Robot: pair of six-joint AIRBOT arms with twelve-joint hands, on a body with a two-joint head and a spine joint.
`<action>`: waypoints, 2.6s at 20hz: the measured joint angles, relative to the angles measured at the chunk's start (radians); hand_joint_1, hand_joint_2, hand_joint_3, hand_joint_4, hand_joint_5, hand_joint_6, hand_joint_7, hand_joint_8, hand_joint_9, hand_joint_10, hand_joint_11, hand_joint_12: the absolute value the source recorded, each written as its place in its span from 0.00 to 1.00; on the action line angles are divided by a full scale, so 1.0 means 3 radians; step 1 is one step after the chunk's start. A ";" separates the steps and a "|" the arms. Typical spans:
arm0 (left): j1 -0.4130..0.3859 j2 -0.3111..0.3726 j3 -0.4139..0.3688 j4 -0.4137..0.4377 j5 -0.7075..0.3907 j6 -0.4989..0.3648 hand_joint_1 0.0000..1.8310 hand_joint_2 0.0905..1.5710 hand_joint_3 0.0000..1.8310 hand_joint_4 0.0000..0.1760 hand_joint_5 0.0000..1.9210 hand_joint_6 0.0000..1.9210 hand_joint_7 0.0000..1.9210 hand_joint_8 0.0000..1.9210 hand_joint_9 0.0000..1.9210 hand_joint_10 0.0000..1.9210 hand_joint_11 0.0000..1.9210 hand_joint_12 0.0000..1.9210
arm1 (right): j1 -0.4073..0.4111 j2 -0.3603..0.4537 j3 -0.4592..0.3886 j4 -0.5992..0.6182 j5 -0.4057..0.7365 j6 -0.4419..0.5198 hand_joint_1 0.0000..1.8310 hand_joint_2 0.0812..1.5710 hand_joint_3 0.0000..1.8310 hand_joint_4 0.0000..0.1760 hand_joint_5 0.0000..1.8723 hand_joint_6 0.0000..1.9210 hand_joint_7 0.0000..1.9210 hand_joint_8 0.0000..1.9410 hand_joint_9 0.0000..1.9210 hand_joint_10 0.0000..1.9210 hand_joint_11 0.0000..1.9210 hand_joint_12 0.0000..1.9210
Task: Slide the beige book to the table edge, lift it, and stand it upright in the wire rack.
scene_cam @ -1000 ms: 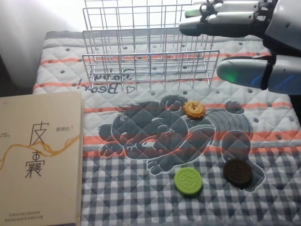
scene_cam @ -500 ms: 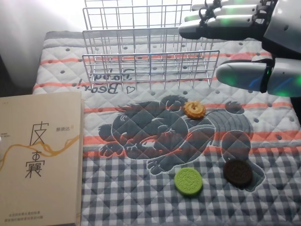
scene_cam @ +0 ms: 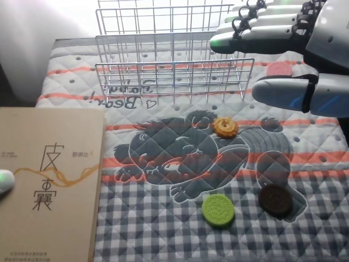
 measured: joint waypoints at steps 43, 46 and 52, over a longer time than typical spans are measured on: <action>-0.2466 -0.0879 0.0919 0.0024 -0.1179 0.0018 0.67 0.69 0.00 0.00 0.49 0.50 0.54 0.52 0.59 0.38 0.44 0.63 | -0.0411 -0.0022 0.0003 0.0488 0.0173 -0.0017 0.00 0.87 0.00 0.00 0.21 0.00 0.20 0.00 0.20 0.00 0.24 0.01; -0.2731 -0.1022 0.1120 -0.0013 -0.1047 0.0009 0.68 0.69 0.00 0.00 0.49 0.48 0.56 0.51 0.60 0.37 0.45 0.63 | -0.0434 -0.0064 0.0025 0.0469 0.0183 -0.0018 0.00 0.86 0.00 0.00 0.22 0.00 0.20 0.00 0.21 0.01 0.25 0.01; -0.2909 -0.1254 0.1377 0.0010 -0.0750 0.0010 0.70 0.67 0.00 0.00 0.53 0.40 0.58 0.51 0.62 0.35 0.45 0.64 | -0.0434 -0.0113 0.0085 0.0486 0.0202 -0.0019 0.00 0.85 0.00 0.00 0.22 0.00 0.21 0.00 0.22 0.01 0.25 0.01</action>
